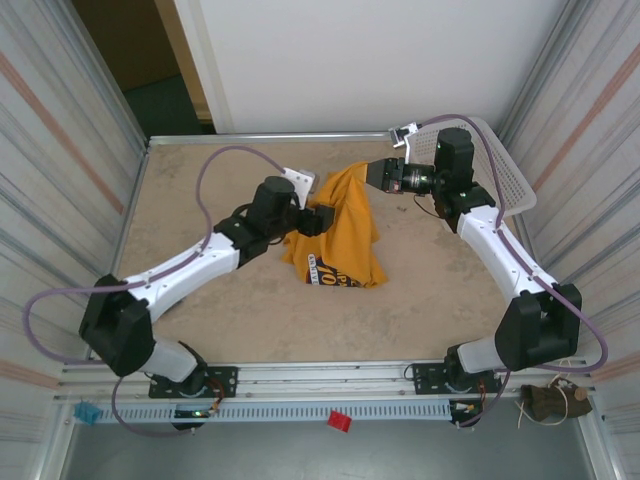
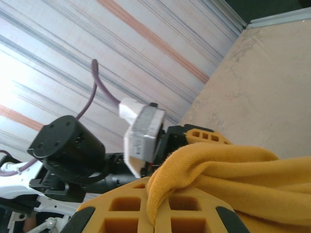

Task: Fold the inside-out t-shirt

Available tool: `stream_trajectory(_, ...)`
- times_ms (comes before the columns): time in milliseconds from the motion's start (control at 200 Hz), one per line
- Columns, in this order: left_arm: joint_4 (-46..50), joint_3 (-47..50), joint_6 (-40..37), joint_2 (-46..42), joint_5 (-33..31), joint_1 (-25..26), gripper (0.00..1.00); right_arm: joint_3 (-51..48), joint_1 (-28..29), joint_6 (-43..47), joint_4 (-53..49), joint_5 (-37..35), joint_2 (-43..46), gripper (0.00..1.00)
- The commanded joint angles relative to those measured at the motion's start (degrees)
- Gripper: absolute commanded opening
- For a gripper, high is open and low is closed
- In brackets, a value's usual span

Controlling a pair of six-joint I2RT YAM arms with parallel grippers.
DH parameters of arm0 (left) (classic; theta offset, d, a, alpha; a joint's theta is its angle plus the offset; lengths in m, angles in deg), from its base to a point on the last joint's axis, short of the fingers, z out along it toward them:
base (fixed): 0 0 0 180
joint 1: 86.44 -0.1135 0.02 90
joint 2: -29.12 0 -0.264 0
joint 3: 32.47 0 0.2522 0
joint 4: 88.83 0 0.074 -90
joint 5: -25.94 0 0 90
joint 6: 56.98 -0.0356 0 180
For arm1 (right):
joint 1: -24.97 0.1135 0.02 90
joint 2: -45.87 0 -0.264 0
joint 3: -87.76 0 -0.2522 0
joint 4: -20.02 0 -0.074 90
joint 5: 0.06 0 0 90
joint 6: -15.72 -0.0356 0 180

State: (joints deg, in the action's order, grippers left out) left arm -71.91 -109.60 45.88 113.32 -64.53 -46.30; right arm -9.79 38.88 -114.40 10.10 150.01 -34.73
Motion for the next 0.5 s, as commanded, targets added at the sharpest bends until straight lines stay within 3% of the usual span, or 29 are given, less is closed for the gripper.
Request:
stream_trajectory(0,-1.4,-5.1,-1.9,1.5,-4.4,0.2,0.73,1.3,0.5,-1.0,1.3,0.5,1.4,0.0)
stream_trajectory(205,-0.5,-5.4,0.5,4.5,-9.5,-1.1,0.67,1.0,0.3,-0.2,0.3,0.7,2.2,0.0)
stream_trajectory(391,-0.9,-2.6,2.8,4.8,-5.6,-5.5,0.42,0.8,-0.7,0.0,-0.1,0.9,3.1,0.0)
stream_trajectory(496,-0.7,-3.1,1.8,5.9,-3.1,-6.0,0.44,1.0,-0.6,-0.4,0.4,1.0,2.9,0.0)
